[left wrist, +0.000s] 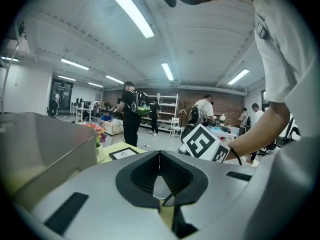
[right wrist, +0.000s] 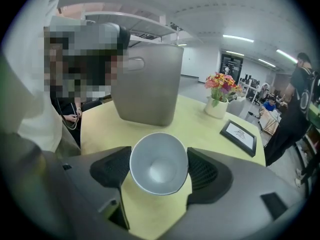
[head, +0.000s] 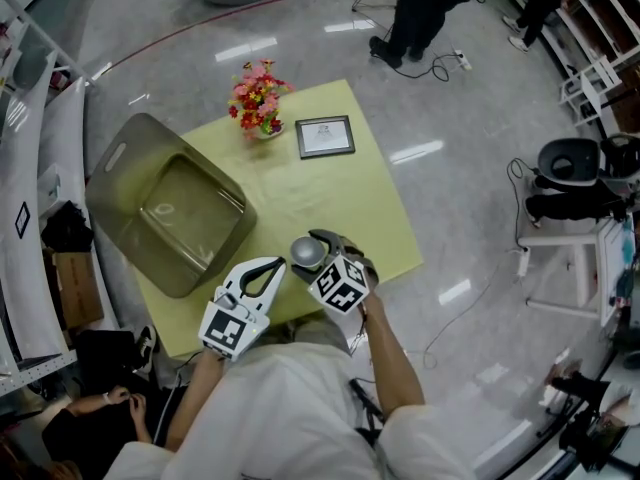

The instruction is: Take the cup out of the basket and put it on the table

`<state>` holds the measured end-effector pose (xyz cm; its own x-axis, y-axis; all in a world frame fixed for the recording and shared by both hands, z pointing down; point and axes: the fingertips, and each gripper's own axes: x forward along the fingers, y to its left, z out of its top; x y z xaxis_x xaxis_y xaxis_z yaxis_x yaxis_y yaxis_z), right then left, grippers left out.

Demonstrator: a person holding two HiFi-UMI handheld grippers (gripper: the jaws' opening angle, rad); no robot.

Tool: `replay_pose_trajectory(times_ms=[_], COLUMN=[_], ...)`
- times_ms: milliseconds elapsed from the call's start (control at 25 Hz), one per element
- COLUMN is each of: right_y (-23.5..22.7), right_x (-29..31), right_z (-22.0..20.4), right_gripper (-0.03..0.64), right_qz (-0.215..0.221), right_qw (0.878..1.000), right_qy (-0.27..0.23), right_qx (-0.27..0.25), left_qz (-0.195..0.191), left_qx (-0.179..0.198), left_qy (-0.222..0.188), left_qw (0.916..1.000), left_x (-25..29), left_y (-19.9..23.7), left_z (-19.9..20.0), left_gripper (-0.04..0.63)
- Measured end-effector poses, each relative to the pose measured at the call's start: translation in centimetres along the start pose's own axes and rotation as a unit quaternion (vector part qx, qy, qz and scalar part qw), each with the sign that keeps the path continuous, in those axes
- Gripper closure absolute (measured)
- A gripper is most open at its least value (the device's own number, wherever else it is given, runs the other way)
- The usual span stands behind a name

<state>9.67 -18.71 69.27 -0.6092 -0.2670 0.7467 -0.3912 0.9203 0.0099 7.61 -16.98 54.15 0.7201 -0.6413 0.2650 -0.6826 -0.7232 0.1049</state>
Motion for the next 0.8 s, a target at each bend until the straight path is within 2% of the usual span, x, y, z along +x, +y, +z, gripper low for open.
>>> replay_pose_trajectory(times_ms=[520, 800], right_y=[0.4, 0.3], right_x=[0.5, 0.6], right_z=[-1.1, -1.2], right_gripper=[0.267, 0.267], right_qz=[-0.002, -0.003], right_qw=[1.0, 1.0], right_qy=[-0.004, -0.025], right_qx=[0.005, 0.017], left_qz=[-0.004, -0.006], left_qx=[-0.001, 0.001], left_qy=[0.005, 0.007], left_qw=[1.0, 1.0], left_x=[0.1, 0.1], left_y=[-0.4, -0.6], left_z=[-0.6, -0.7], left_gripper=[0.586, 0.586])
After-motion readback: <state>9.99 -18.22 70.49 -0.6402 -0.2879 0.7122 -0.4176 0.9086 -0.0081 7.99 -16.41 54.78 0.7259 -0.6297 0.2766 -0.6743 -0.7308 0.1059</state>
